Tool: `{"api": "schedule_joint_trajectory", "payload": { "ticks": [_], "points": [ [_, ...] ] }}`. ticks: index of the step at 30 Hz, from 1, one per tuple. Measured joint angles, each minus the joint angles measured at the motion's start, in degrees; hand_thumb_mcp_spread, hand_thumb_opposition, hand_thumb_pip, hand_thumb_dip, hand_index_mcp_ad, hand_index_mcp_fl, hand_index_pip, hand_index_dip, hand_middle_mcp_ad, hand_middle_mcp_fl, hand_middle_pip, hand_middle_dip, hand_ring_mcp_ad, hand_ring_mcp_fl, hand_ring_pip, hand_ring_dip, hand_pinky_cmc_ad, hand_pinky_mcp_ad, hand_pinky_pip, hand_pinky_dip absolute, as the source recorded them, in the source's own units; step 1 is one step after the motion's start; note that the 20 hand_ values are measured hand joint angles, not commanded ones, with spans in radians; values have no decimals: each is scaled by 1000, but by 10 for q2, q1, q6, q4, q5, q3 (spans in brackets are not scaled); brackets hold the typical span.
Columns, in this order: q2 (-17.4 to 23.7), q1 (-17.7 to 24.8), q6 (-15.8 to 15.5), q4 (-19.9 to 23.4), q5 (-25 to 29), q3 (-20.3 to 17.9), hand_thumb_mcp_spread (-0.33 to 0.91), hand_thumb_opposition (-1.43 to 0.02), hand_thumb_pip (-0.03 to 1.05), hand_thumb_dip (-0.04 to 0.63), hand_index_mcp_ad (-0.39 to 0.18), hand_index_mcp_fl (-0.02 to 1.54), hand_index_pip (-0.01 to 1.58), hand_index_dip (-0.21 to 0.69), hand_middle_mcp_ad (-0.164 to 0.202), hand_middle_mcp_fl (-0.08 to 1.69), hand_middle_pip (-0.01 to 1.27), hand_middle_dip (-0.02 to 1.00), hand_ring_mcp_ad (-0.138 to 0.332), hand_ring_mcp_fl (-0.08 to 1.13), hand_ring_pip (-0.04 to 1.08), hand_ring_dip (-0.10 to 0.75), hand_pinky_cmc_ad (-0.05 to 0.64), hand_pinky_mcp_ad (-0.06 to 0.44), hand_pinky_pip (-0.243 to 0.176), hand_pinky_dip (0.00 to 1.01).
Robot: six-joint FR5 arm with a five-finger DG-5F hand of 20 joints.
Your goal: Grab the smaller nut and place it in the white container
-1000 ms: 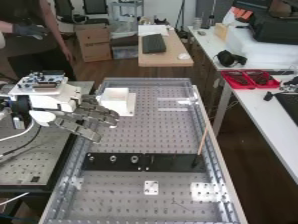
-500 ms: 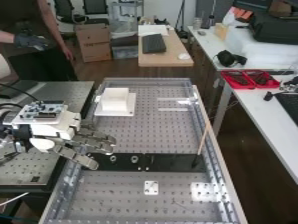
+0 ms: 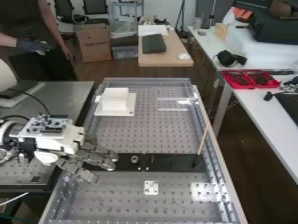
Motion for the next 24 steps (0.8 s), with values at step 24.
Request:
{"api": "schedule_joint_trajectory", "payload": {
  "ticks": [24],
  "points": [
    [-31,-9,-1,42,-25,3,358,-812,780,204,-138,7,1559,138,49,131,110,237,159,-3,96,119,384,309,9,190]
  ]
}}
